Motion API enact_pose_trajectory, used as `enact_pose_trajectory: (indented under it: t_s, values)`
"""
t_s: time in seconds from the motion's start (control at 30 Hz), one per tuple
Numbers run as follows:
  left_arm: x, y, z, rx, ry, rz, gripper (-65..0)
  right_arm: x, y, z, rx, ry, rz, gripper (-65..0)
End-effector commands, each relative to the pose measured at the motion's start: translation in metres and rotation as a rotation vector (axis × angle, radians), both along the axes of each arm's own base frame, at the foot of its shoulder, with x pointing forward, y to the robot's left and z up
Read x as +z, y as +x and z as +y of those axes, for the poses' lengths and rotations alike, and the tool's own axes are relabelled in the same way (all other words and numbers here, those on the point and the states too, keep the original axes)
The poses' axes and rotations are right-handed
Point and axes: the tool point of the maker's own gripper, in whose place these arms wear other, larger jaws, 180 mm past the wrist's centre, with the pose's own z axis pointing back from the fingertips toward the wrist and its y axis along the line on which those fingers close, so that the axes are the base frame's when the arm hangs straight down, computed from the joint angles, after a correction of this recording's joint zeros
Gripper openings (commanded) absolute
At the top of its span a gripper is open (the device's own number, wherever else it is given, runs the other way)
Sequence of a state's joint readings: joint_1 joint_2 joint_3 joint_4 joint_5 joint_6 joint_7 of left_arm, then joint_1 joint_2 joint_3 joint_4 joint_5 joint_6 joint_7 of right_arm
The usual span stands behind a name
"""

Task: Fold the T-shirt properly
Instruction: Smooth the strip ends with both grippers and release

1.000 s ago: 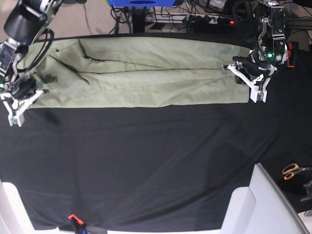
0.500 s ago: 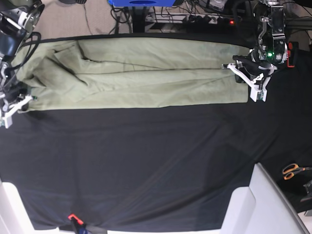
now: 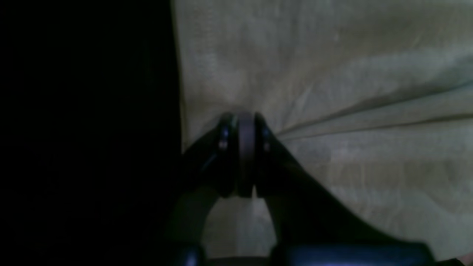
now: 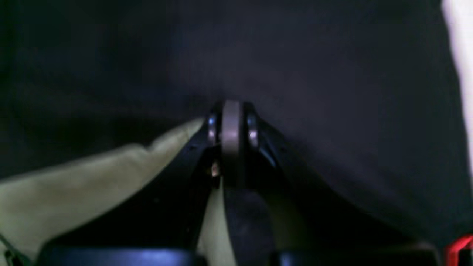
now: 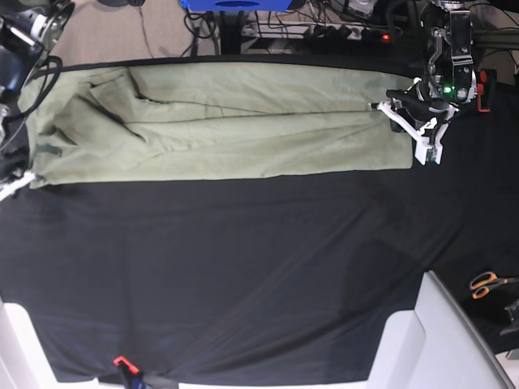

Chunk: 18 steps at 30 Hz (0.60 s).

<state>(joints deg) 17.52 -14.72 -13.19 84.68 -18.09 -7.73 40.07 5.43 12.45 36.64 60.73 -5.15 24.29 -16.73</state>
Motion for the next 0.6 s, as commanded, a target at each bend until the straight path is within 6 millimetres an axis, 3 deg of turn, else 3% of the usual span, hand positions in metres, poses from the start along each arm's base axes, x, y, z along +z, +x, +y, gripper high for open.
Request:
enact_pose_trajectory:
  t_s: [0.0, 0.2, 0.4, 0.43, 0.57]
  values:
    - [0.013, 0.012, 0.005, -0.008, 0.016, -0.051, -65.0, 0.029, 0.013, -0.005, 0.009, -0.044, -0.088, -62.3]
    - [0.024, 0.020, 0.001, -0.021, 0.018, -0.086, -65.0, 0.079, 0.020, 0.025, 0.047, -0.113, -0.225, -62.3]
    - [0.023, 0.017, 0.000, -0.023, 0.018, -0.078, -65.0, 0.084, 0.017, 0.036, 0.058, -0.119, -0.241, -62.3]
    - [0.023, 0.017, 0.000, -0.023, 0.018, -0.078, -60.9, 0.083, 0.016, 0.036, 0.058, -0.118, -0.238, -62.3]
    - [0.027, 0.018, -0.002, -0.030, 0.018, -0.091, -29.0, 0.075, 0.008, 0.037, 0.059, -0.115, -0.214, -62.3]
